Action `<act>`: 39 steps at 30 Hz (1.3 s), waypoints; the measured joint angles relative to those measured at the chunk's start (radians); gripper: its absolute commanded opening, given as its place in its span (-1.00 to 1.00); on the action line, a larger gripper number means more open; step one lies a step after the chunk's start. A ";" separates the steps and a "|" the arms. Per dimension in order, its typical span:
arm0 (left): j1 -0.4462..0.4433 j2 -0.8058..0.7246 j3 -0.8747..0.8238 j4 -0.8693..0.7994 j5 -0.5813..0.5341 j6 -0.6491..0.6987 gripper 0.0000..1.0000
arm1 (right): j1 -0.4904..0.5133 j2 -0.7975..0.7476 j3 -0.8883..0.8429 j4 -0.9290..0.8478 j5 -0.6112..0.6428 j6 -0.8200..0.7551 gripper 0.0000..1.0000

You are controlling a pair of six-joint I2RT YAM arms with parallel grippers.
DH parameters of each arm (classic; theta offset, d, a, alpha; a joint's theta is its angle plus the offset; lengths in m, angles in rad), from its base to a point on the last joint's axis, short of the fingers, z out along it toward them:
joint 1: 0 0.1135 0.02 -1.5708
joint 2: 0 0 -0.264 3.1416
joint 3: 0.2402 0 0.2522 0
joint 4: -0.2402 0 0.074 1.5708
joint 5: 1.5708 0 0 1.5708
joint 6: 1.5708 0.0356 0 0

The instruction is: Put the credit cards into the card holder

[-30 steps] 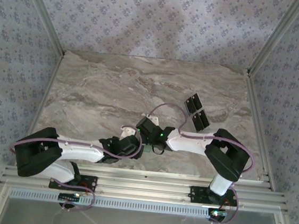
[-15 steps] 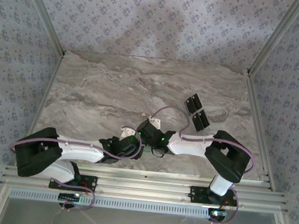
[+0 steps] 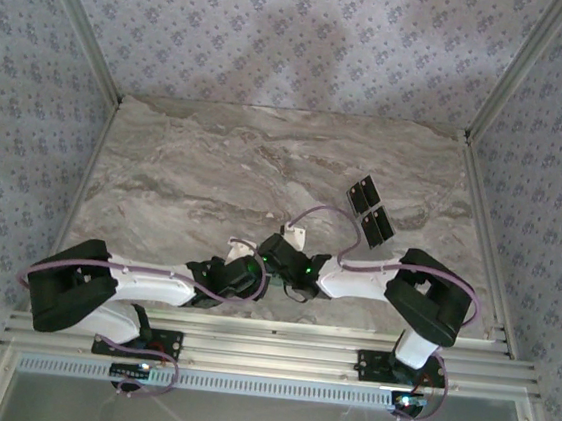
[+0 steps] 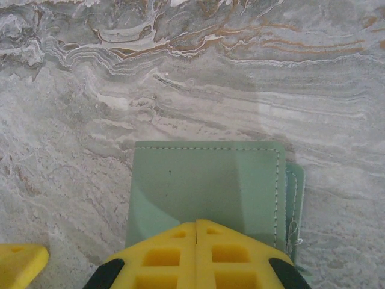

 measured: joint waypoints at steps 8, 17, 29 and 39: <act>-0.002 -0.001 -0.005 0.000 0.001 0.009 0.94 | 0.020 0.027 -0.020 0.076 0.047 0.059 -1.00; -0.003 -0.016 -0.009 0.002 0.002 0.015 0.94 | 0.023 0.029 -0.020 0.082 0.057 0.065 -1.00; -0.003 -0.021 -0.011 0.011 0.000 -0.012 0.93 | -0.026 0.014 0.111 -0.129 -0.066 -0.087 -1.00; 0.001 -0.020 -0.011 0.021 0.000 -0.030 0.93 | -0.056 -0.030 0.143 -0.257 -0.180 -0.183 -1.00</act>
